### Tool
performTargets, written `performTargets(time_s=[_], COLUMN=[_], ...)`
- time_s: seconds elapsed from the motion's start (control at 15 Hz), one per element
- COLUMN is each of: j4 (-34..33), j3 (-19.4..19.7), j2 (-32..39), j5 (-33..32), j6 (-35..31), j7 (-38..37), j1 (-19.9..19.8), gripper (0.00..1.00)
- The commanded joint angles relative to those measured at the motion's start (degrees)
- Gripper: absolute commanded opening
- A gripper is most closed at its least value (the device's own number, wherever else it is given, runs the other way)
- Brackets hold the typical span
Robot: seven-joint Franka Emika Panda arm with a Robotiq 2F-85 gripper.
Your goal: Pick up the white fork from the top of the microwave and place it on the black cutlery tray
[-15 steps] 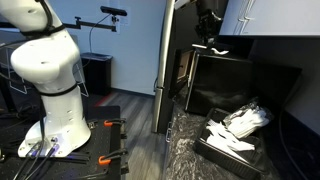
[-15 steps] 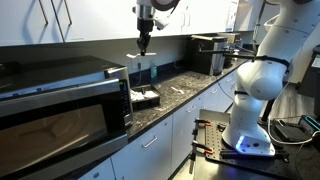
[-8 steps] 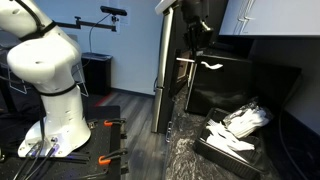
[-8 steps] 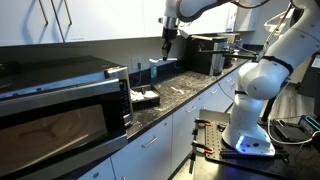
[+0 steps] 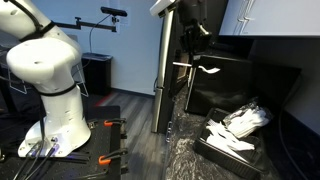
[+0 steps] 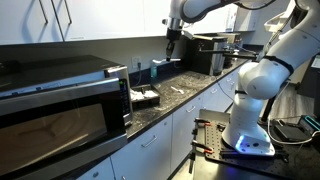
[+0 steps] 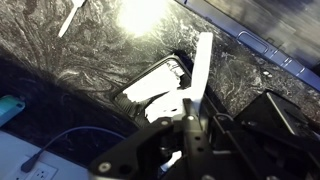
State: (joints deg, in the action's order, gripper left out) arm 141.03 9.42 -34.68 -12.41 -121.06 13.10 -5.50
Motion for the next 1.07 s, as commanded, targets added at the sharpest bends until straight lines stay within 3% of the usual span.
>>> performTargets(time_s=[0.0, 0.53, 1.0], j4=[-0.54, -6.69, -14.32], j3=[0.79, -1.44, -3.69], j2=[1.53, 14.32, 25.55], j5=[1.43, 3.35, 4.02], j6=[-1.25, -8.87, -7.48], j7=[-0.35, -9.40, -23.50], j1=[-0.27, -0.83, -1.16], gripper=[0.03, 0.03, 0.03])
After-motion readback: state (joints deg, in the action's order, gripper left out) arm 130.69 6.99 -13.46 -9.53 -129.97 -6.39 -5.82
